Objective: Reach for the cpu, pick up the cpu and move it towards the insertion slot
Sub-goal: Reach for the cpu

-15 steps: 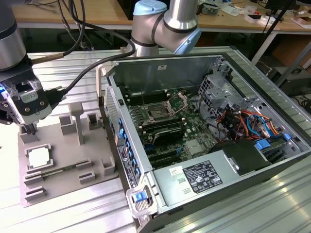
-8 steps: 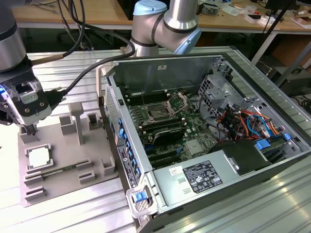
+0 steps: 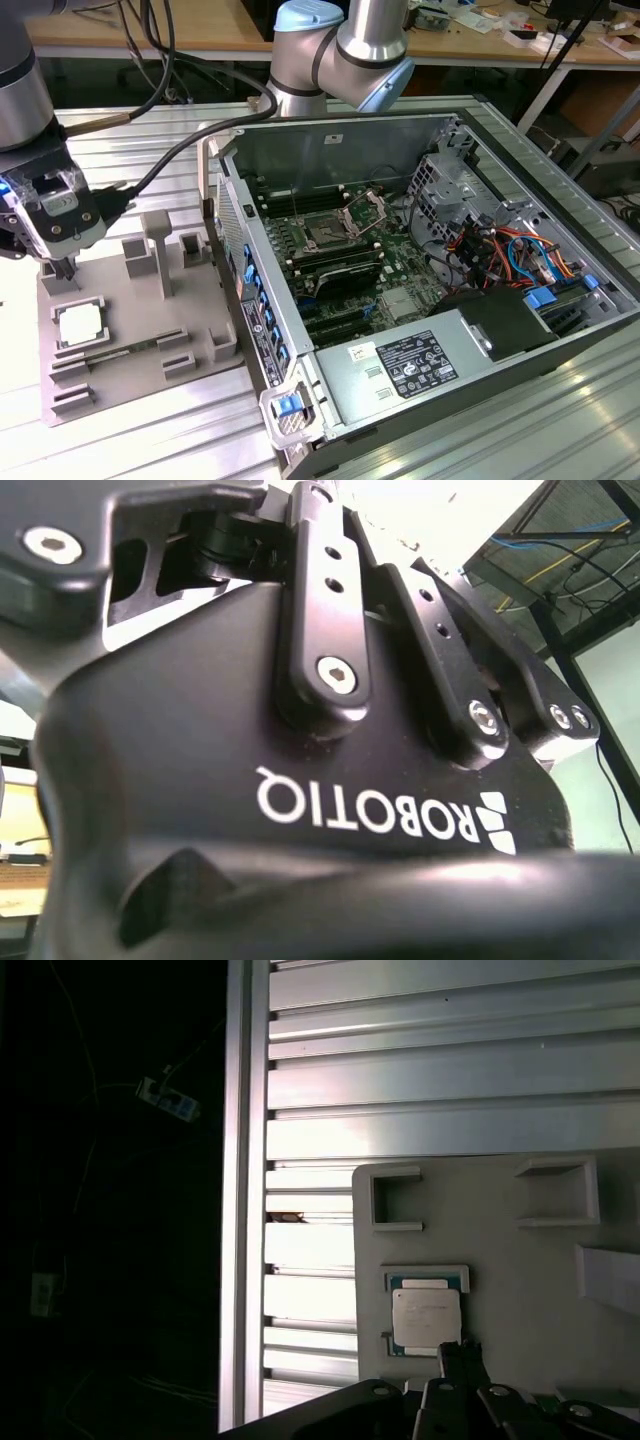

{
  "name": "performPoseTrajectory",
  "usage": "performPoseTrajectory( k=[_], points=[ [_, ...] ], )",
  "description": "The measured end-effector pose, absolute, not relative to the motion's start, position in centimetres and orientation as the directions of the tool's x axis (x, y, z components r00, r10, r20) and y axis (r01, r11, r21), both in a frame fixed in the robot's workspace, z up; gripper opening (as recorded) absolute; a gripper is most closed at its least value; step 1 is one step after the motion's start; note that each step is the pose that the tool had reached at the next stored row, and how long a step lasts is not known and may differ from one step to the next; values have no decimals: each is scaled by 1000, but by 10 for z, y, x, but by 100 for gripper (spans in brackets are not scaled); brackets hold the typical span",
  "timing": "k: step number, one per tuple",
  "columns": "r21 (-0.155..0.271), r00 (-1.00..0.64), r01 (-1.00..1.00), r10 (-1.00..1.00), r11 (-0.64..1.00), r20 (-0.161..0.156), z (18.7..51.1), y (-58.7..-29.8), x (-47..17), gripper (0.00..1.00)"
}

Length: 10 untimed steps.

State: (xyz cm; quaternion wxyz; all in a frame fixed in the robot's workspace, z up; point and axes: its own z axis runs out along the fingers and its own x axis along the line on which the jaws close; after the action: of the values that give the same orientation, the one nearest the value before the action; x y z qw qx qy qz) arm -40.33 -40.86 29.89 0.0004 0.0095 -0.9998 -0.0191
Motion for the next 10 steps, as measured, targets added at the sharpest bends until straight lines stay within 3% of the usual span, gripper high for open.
performPoseTrajectory(
  k=[10],
  points=[
    [38,-1000,-19,-19,999,0,296,-409,-404,11]
  ],
)
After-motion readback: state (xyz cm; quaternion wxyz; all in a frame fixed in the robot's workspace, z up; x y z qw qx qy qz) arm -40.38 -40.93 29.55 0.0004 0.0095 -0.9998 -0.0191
